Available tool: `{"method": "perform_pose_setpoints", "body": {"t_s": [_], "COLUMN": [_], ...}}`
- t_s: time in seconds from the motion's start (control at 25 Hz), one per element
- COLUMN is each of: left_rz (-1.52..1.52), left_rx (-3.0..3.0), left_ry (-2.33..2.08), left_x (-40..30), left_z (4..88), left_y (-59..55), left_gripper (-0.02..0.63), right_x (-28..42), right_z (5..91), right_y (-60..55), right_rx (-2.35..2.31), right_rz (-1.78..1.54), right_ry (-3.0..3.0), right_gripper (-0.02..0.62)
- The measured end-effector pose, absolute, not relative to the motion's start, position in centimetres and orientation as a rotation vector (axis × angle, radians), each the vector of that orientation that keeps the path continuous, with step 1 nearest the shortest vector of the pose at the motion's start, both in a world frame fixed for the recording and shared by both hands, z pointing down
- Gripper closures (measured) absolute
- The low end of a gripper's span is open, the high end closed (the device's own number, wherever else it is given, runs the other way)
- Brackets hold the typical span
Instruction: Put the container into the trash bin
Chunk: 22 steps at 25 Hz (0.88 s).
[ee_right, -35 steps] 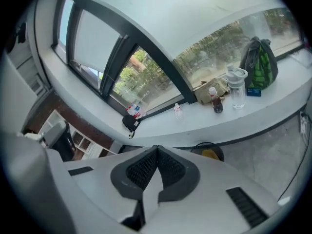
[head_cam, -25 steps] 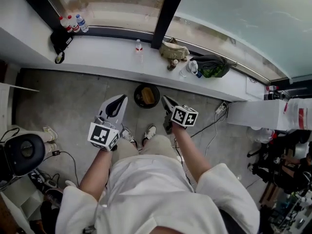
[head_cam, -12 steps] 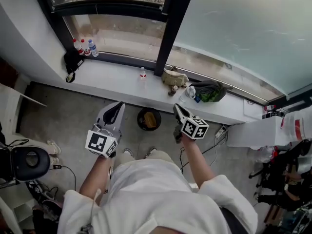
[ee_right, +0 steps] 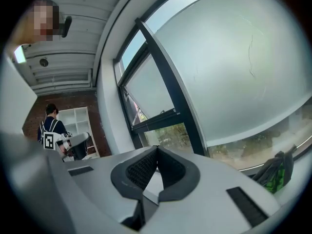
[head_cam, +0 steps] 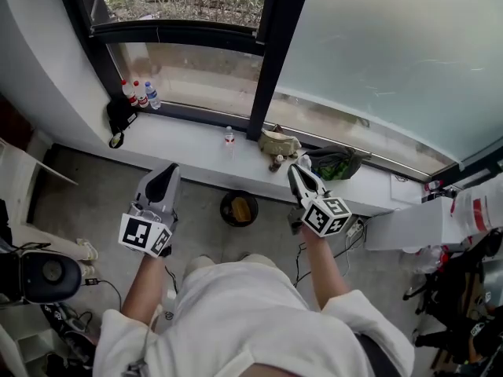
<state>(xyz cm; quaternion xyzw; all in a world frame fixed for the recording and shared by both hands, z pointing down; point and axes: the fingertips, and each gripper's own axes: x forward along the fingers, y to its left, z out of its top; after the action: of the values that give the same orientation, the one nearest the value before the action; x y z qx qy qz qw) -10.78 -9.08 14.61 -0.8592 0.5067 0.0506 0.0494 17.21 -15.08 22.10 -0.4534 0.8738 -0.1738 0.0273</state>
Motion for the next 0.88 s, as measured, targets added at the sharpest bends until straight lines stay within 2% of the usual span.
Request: {"method": "perform_pose_setpoints", "body": {"t_s": [0.2,0.48,0.88], "left_rz": [0.169,0.181,0.228], "left_rx": [-2.601,-2.535,-2.502], "left_ry": [1.594,1.689,1.755], "left_x": [-11.5,-14.1,-16.4], "left_z": [14.2,13.4,12.9], "left_y": [-8.6,-8.3,-6.8], "left_gripper": [0.588,0.588,0.588], "right_x": [18.8,20.3,20.8], "right_z": [18.3,13.6,11.8], "right_y": [-14.6,-12.9,-11.1], "right_rx": [-1.388,-1.446,-1.560], "right_rz": [-0.423,-0.104,0.046], "right_ry": [2.681,2.733,2.724], "right_gripper": [0.594,0.594,0.594]}}
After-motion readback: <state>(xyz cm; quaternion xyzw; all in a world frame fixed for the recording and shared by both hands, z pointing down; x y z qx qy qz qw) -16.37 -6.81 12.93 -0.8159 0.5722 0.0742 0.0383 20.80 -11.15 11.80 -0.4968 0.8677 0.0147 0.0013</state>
